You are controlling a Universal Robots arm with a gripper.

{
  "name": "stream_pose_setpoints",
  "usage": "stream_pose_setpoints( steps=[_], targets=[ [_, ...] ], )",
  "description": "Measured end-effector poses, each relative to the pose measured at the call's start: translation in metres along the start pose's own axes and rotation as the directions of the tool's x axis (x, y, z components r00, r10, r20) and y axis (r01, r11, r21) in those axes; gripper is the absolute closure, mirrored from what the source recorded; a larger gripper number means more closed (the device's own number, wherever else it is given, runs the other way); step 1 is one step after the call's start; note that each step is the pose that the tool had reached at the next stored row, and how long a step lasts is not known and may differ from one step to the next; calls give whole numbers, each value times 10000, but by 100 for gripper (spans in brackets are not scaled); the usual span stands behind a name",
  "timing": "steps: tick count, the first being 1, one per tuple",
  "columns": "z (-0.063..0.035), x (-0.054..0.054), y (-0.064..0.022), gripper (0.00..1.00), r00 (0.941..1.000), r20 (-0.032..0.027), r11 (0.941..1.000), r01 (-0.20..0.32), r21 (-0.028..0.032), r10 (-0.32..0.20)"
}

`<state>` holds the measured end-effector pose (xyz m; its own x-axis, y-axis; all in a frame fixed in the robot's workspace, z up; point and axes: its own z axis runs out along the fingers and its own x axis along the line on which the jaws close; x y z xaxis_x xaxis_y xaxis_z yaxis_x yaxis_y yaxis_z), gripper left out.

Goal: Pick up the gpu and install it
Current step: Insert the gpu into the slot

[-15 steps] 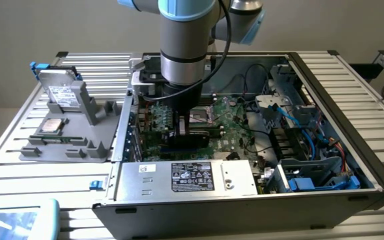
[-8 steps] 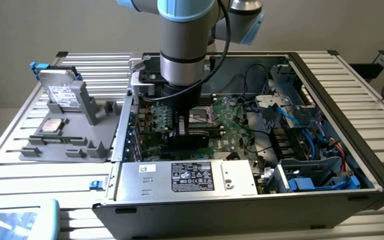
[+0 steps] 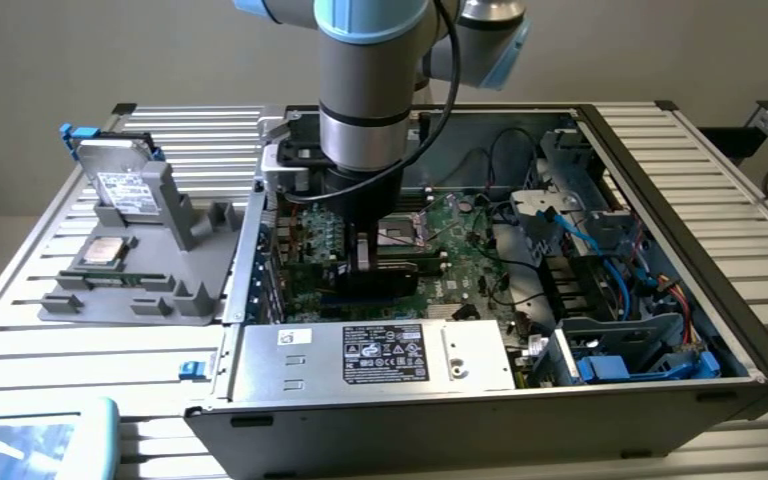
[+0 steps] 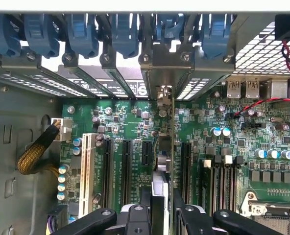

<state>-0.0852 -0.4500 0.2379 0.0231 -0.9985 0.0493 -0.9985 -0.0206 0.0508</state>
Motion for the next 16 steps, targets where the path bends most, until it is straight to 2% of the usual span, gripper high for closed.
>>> stream_pose_setpoints(
  steps=[16],
  targets=[
    [22,1,8,73,10000,0,10000,39,3,-39]
  ],
)
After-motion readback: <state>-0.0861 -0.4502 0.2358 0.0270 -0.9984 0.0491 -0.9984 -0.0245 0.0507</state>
